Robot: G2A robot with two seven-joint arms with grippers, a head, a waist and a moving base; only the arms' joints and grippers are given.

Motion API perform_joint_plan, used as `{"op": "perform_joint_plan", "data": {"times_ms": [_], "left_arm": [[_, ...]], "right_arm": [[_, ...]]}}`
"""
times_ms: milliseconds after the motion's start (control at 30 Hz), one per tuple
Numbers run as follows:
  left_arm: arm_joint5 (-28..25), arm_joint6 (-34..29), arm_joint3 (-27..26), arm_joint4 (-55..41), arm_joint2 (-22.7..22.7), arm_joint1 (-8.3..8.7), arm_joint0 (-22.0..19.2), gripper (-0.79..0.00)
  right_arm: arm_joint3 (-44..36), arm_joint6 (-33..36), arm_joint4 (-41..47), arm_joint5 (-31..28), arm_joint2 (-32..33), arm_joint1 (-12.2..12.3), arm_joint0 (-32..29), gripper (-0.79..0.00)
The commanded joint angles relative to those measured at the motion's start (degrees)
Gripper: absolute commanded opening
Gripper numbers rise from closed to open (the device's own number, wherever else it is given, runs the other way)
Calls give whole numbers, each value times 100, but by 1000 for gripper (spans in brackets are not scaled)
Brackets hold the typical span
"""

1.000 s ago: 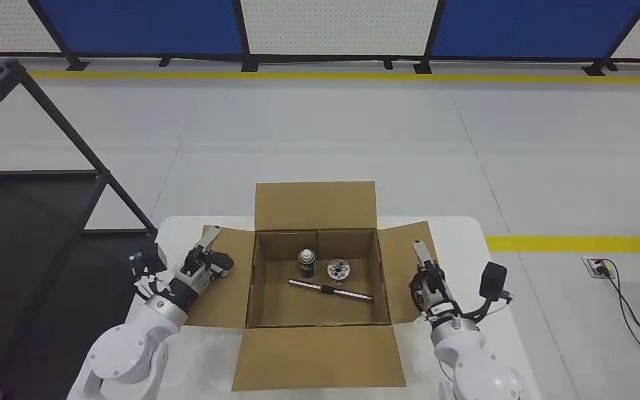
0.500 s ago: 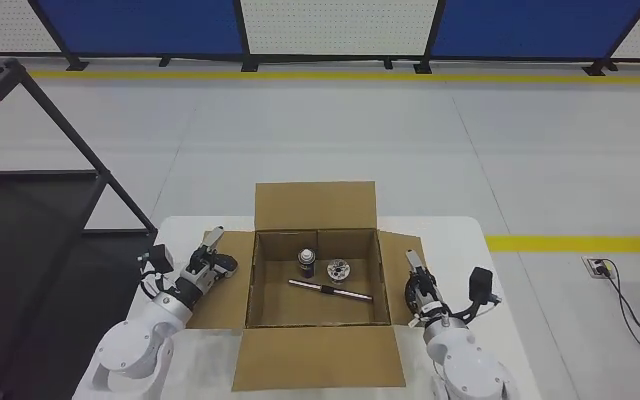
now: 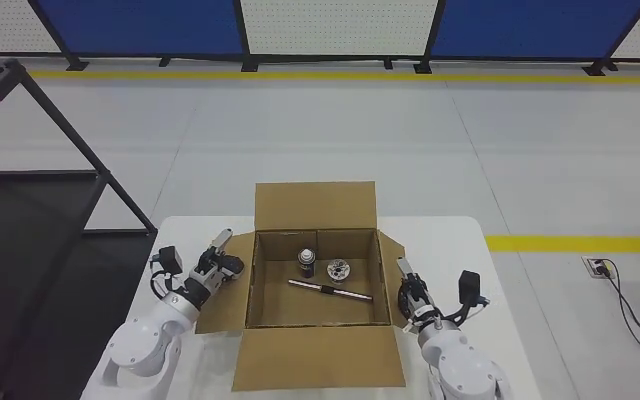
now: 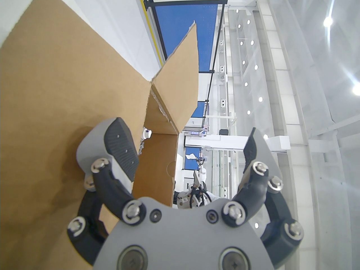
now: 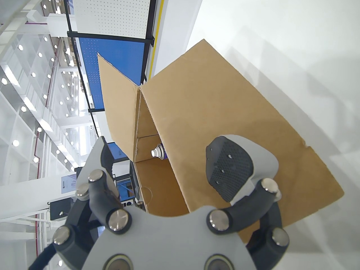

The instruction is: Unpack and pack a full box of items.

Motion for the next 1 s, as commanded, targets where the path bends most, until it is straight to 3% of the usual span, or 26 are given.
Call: {"op": "perform_joint_plan", "data": {"times_ms": [0,233,467,733,967], "left_arm": [[-1,4,4,1,6,-1,-6,0],[-27,54,-14,3,36,-9,-34,0],[-134,53,-207,165,-44,11,-68,0],[-367,22,-716,346,-341,62,-108,0],[-645,-22,-1194,102,-575,79,-3,0]], "right_arm": [[15,3,22,-14,3,2,10,0],[-104,-136,78,-131,23,6,1,0],[-818,-281,-94,-414,-172,11,-160,0],[-1495,-80,-698,-526,-704,31,-100,0],[-1589,49,-914,-438,-1043,17,100,0]]}}
